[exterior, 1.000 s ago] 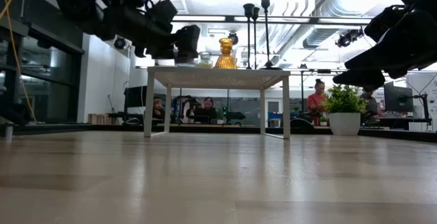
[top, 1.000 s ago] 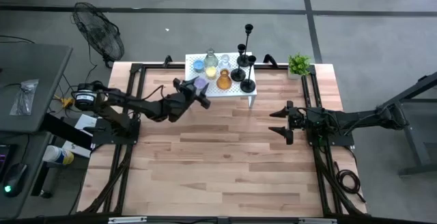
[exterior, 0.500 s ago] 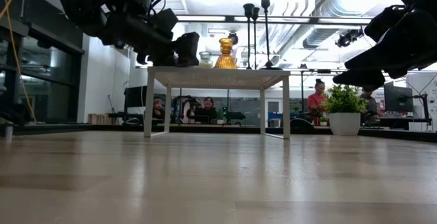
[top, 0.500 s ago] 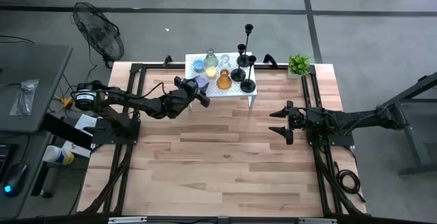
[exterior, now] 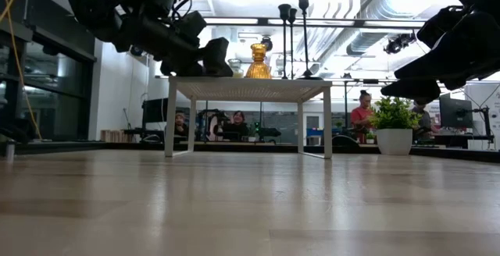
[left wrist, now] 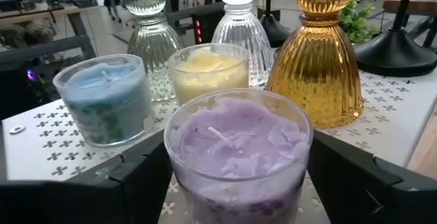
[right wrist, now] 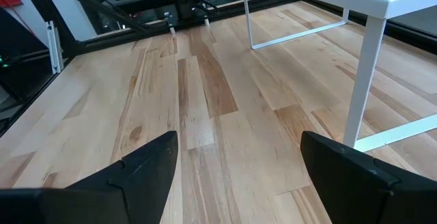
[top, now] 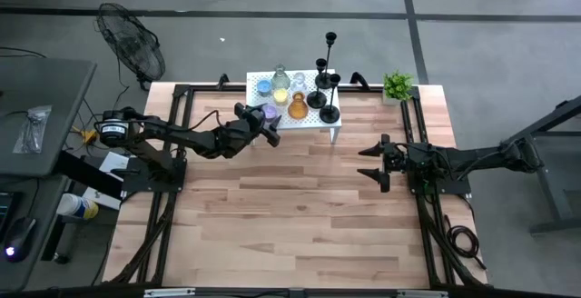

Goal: Pick & Place candle stick holders
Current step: Put the violet scented candle on the shelf

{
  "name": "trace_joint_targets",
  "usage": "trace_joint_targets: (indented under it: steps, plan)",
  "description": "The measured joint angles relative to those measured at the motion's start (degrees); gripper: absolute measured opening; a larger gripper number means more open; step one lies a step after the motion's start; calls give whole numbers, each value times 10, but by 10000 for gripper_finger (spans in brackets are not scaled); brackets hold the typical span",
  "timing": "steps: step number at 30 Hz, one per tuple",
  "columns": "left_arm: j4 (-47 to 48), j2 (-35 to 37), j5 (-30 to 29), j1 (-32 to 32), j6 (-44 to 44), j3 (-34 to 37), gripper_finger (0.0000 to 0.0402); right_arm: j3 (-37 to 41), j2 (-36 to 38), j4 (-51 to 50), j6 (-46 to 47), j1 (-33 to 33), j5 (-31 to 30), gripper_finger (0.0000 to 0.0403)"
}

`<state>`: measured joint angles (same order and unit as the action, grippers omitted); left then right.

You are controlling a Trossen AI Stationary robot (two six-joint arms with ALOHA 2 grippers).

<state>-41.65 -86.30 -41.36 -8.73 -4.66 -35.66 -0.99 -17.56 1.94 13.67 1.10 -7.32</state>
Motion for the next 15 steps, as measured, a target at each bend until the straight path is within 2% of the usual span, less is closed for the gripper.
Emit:
trace_joint_targets:
  steps: [10,15]
  plan:
    - [-2,1,-24,6,19,0,325,0,0,0,0,0,0,302]
    - [8,28,-32,26,28,1,325,0,0,0,0,0,0,302]
